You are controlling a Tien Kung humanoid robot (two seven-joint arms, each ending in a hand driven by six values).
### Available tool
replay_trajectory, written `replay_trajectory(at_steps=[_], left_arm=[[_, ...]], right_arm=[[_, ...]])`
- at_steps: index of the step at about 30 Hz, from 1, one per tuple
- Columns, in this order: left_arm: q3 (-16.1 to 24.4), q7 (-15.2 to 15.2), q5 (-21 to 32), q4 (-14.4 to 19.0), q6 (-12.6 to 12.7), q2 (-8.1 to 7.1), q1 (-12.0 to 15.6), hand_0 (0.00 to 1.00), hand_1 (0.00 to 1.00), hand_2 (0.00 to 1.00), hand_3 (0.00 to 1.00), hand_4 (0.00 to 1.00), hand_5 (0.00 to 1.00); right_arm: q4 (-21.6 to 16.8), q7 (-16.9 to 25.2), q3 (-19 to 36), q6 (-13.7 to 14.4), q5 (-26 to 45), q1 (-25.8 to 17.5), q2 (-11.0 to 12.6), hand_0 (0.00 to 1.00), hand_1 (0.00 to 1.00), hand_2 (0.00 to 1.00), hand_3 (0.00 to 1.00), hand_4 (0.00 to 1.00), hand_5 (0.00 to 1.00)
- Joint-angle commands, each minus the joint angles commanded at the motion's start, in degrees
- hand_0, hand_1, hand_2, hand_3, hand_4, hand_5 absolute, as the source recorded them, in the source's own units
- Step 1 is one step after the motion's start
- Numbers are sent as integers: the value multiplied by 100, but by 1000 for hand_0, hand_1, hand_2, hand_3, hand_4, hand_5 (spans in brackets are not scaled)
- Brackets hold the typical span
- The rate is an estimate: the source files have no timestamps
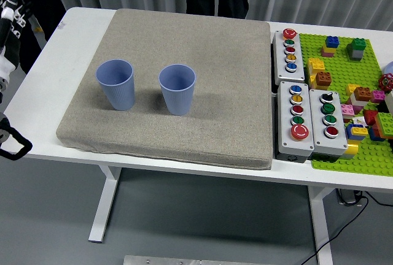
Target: Pick cup pour cup place
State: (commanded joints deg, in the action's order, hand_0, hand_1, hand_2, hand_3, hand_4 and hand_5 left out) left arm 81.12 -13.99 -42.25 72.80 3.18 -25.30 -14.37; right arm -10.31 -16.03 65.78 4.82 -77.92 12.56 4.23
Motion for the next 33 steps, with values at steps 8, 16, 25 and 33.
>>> replay_trajectory(at_steps=[8, 16, 25, 33], left_arm=[[-58, 154, -572, 475, -65, -37, 615, 937, 910, 998, 998, 882, 223], [-216, 212, -912, 591, -39, 7, 803, 943, 920, 998, 998, 805, 114], [-398, 354, -1398, 625, -58, 111, 832, 960, 936, 998, 998, 854, 152], [-732, 321, -1434, 570, -42, 278, 904, 963, 936, 998, 998, 868, 173]], right_arm=[[0, -17, 136, -44, -210, -29, -3, 674, 634, 560, 562, 2, 98], [0, -28, 172, -65, -301, -54, -2, 674, 634, 559, 564, 2, 96], [0, -7, 227, -56, -288, -3, 22, 674, 634, 559, 564, 2, 96], [0, -12, 227, -50, -267, 19, 8, 673, 634, 559, 564, 2, 96]])
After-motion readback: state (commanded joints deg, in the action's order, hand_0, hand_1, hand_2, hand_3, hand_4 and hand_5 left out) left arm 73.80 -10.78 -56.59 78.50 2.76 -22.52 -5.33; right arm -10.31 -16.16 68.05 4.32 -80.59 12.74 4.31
